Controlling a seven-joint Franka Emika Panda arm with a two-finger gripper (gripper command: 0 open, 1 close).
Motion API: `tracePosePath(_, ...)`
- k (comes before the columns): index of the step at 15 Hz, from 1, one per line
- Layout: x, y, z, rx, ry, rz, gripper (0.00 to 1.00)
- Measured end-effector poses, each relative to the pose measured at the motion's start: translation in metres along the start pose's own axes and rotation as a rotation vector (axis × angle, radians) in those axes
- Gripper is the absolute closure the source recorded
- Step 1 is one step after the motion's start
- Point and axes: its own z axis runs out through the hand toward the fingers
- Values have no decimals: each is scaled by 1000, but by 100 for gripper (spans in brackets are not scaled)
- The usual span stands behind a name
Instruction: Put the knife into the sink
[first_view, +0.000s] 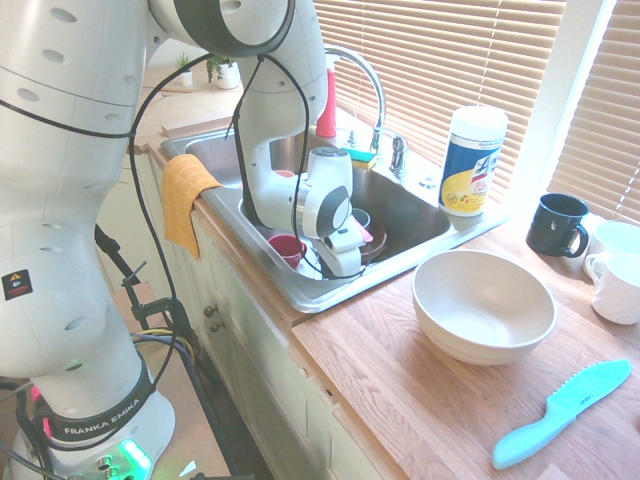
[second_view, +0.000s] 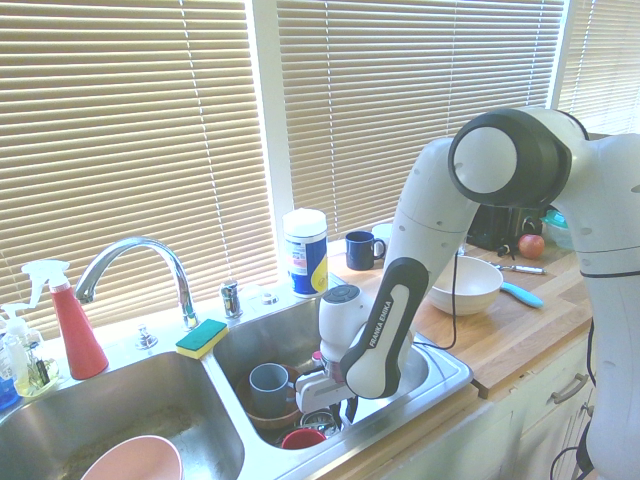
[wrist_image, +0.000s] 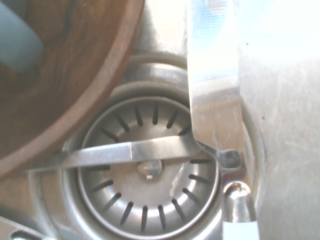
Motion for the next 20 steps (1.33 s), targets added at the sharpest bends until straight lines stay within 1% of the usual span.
tracePosePath(9,1,-5,2,1,2,15,0)
tracePosePath(11,5,-8,-8,21,17,7,0)
tracePosePath(13,12,-16,-42,49,39,-14,0)
tracePosePath(17,14,-13,-130,73,76,-58,0)
tracePosePath(20,2,-2,-187,59,70,-100,0)
